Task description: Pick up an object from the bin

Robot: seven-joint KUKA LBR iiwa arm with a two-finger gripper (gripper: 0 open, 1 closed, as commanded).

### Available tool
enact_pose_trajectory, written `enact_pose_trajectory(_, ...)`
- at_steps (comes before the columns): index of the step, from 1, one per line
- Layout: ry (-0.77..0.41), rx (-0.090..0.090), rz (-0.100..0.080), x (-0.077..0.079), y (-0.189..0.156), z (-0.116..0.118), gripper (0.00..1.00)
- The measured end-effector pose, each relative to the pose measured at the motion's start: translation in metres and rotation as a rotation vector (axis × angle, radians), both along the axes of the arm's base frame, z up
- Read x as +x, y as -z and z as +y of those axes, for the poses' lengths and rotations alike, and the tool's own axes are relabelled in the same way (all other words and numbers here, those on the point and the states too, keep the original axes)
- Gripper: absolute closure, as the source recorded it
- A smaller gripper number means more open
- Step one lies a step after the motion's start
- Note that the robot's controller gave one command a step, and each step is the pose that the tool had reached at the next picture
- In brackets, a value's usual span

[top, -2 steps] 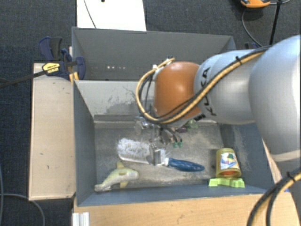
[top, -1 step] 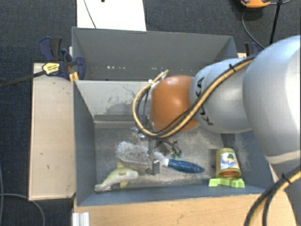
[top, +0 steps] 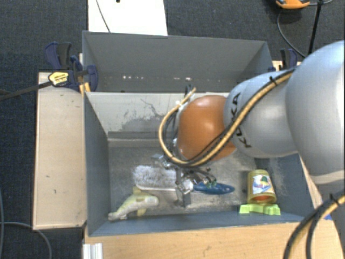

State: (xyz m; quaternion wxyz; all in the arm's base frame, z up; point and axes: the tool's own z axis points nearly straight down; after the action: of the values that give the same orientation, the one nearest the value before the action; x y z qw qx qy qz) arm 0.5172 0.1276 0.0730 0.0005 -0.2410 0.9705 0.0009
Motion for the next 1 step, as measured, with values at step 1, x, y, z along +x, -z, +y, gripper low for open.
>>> enact_pose_trajectory(1, 0.191, 0.003, -0.005, 0.0589, 0.0006, 0.0363, 1.00)
